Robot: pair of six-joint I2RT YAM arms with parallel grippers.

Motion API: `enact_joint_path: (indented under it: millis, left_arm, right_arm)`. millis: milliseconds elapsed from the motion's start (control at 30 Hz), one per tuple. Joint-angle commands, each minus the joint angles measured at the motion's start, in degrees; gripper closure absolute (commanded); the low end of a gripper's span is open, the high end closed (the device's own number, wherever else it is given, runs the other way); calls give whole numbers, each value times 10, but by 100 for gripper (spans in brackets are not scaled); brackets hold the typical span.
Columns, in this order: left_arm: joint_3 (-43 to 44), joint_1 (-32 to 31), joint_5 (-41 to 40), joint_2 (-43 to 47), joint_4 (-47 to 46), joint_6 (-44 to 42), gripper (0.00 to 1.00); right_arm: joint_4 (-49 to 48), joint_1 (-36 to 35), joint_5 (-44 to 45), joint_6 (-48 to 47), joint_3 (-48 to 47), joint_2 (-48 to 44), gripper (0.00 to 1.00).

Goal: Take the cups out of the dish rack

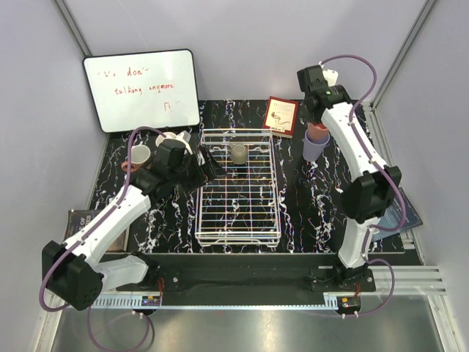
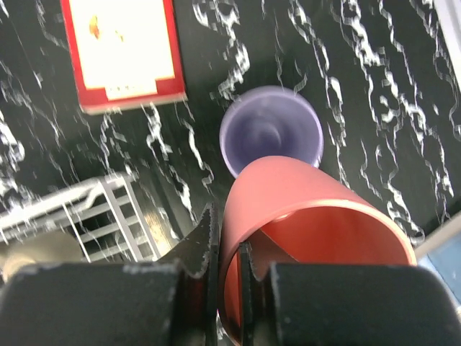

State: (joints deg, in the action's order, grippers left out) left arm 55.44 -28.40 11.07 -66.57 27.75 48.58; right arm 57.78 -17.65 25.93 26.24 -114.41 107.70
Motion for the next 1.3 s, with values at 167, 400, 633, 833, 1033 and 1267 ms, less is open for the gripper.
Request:
enact_joint_path:
  millis: [167,400,633,833,1033,1267]
  left_arm:
    - [19,-2,-23,27,35,-54,1]
    - [20,-2,-23,14,40,-67,1]
    - [33,-2,-15,-15,38,-71,1]
    - [32,-2,-17,-23,35,-75,1]
    - [34,-2,-11,-35,33,-79,1]
    - [52,-2,-13,-49,30,-85,1]
  right_arm:
    - [39,31,41,2,-151,91,100]
    - [38,36,26,7,-142,102,100]
    - [30,36,3,11,-151,129,100]
    - [30,36,-20,12,-151,159,100]
    - [17,36,-50,8,-131,168,84]
    - [12,36,-53,3,-150,136,60]
